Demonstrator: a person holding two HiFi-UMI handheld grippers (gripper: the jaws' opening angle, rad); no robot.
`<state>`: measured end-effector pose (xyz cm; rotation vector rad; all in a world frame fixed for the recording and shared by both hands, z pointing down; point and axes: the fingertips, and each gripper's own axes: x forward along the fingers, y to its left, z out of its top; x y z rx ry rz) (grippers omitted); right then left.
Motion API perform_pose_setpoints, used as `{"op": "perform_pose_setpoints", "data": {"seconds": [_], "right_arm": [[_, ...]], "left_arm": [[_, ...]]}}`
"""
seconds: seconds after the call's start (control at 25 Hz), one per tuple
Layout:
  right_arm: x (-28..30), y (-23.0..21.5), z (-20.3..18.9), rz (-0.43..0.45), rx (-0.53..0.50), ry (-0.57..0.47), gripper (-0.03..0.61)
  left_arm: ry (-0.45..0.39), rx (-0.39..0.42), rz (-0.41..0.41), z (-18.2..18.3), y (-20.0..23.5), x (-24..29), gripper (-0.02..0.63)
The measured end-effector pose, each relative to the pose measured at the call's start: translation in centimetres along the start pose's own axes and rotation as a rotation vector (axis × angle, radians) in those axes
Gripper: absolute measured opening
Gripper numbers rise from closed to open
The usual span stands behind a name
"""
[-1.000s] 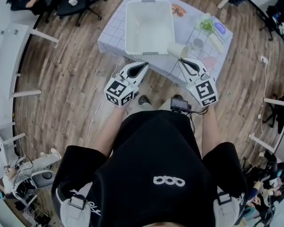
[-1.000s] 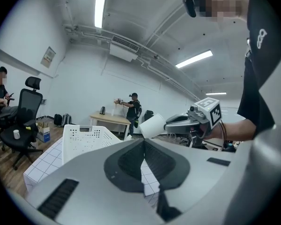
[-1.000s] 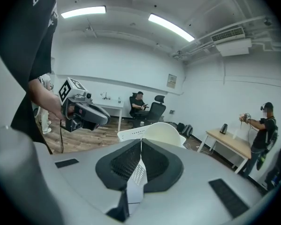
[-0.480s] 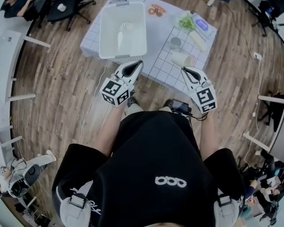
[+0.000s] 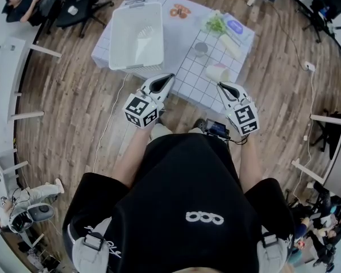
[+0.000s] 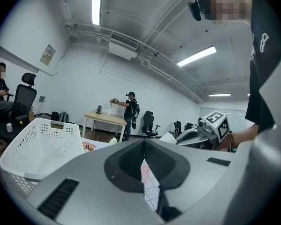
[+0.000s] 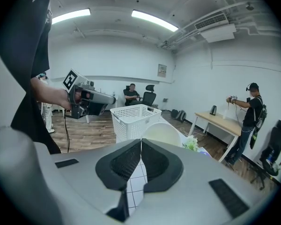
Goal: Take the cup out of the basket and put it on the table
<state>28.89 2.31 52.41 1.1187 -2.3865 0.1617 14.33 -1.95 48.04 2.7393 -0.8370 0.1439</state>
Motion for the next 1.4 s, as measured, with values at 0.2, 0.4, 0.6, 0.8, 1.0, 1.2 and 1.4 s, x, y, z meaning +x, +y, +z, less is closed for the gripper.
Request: {"op": "perform_pose_setpoints", "data": {"seconds": [0.2, 0.4, 0.6, 0.8, 1.0, 1.2, 1.4], "right_arm": [[-0.3, 0.4, -0.2, 0.009, 0.004, -0.008, 0.029], [-0.6, 0.8, -0.5, 0.013, 0.006, -0.015, 0.029], [-0.6, 1.1, -0.7, 0.016, 0.008, -0.017, 0.029], [-0.6, 1.2, -0.6, 0.02, 0.005, -0.016, 0.029], [-0.6, 1.1, -0.5, 0.018, 0.004, -0.017, 0.029], [-0.7, 1.1, -0.6, 0.016, 0.004, -0.017, 0.029], [-0.7, 1.2, -0.3, 0.016, 0.003, -0.018, 0.029]], "left_arm": [[0.004, 0.014, 0.001, 0.2, -0.5, -0.2, 0.008], [0.004, 0.021, 0.009, 0.1, -0.9, -0.6, 0.008], [0.006, 0.027, 0.012, 0.0, -1.0, -0.9, 0.008], [0.007, 0.03, 0.009, 0.1, -1.2, -1.0, 0.009], [0.006, 0.032, 0.011, 0.1, -1.1, -1.2, 0.008], [0.007, 0.033, 0.013, 0.0, -1.1, -1.4, 0.008], [0.009, 0.036, 0.016, 0.2, -1.0, -1.6, 0.008]]}}
